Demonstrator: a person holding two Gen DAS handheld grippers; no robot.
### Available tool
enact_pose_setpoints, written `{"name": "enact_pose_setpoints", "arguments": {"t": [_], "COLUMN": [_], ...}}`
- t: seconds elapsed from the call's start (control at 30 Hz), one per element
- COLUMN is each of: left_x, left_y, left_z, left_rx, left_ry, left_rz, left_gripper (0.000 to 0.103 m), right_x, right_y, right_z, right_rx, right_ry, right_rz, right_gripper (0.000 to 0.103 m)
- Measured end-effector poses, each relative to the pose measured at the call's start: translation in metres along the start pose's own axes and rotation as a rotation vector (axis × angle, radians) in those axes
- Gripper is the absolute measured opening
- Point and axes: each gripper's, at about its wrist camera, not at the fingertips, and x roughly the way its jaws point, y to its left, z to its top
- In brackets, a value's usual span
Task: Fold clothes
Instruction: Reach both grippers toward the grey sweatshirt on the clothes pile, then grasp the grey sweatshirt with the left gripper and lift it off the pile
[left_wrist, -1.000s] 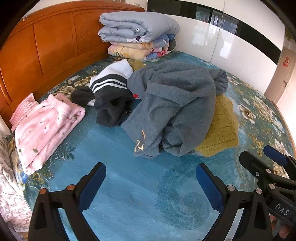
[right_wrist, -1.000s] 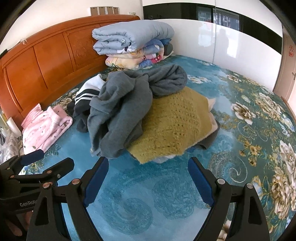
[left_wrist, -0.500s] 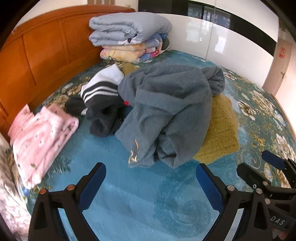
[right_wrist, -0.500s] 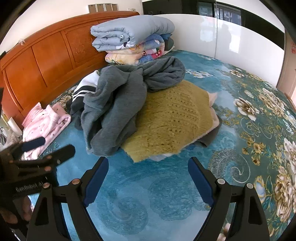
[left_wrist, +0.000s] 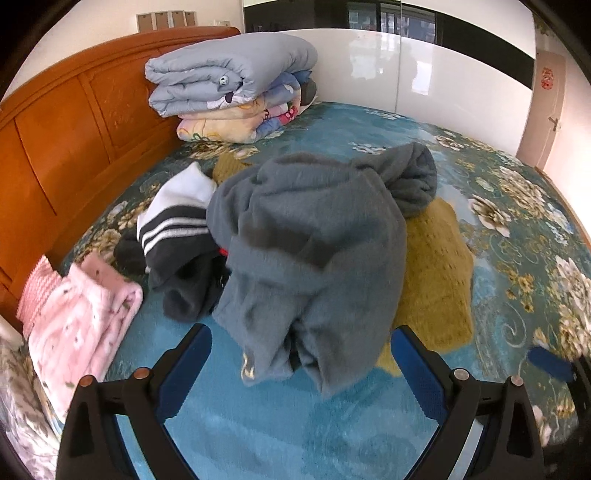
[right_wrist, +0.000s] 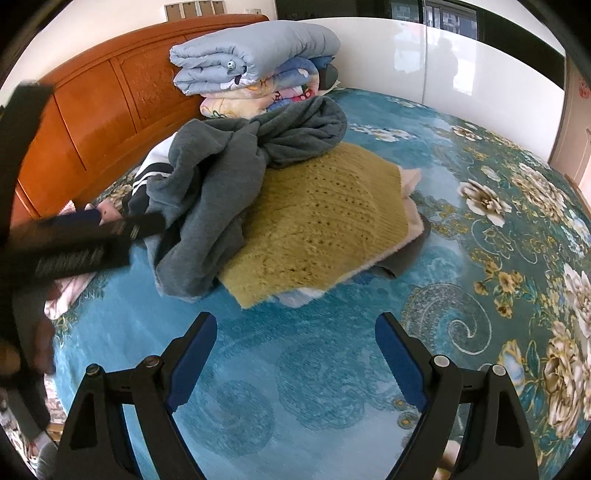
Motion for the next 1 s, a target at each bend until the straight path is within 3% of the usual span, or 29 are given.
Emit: {"name": "enact_pose_setpoints", "arguments": {"t": [0.1, 0.13, 0.2, 0.27, 0.3, 0.33, 0.43, 0.53, 0.7, 0.83, 0.93, 1.0], "left_x": [0.007, 0.009, 0.014, 0.023, 0.023, 0.018, -0.007, -0.051, -0.123, -0.19, -0.239, -0.265], "left_y": [-0.01, -0.014, -0.018, -0.015, -0.011, -0.005, 0.008, 0.011, 0.012, -0.009, -0.028, -0.038], "left_z": [0.017, 0.022, 0.032, 0.041, 0.044, 0.047, 0.047, 0.042, 0.026, 0.02, 0.019, 0.02], "left_rx": [0.066, 0.091, 0.137, 0.143, 0.124, 0.092, 0.01, 0.005, -0.024, 0.028, 0.079, 0.084], "left_ry": [-0.017, -0.025, -0.024, 0.022, 0.031, 0.023, -0.029, -0.118, -0.228, -0.338, -0.4, -0.418], "left_rz": [0.038, 0.048, 0.056, 0.05, 0.049, 0.057, -0.015, -0.132, -0.373, -0.559, -0.73, -0.861], "left_gripper": [0.098, 0.094, 0.073, 0.021, 0.009, 0.008, 0.007, 0.007, 0.007, 0.006, 0.007, 0.006], "right_x": [-0.004, -0.005, -0.007, -0.009, -0.01, -0.01, -0.012, -0.014, -0.03, -0.05, -0.071, -0.091], "right_y": [-0.007, -0.01, -0.014, -0.019, -0.021, -0.024, -0.031, -0.04, -0.064, -0.086, -0.109, -0.127], "right_z": [-0.004, -0.006, -0.01, -0.014, -0.016, -0.018, -0.023, -0.026, -0.024, -0.02, -0.018, -0.019], "right_rx": [-0.015, -0.017, -0.02, -0.017, -0.015, -0.013, -0.005, 0.032, 0.144, 0.25, 0.316, 0.339], "right_ry": [0.009, 0.014, 0.023, 0.032, 0.036, 0.039, 0.049, 0.054, 0.014, -0.033, -0.07, -0.107], "right_rz": [-0.017, -0.023, -0.033, -0.038, -0.041, -0.043, -0.05, -0.042, -0.005, 0.043, 0.045, -0.001], "right_gripper": [0.088, 0.088, 0.088, 0.088, 0.088, 0.088, 0.088, 0.088, 0.088, 0.088, 0.088, 0.088]}}
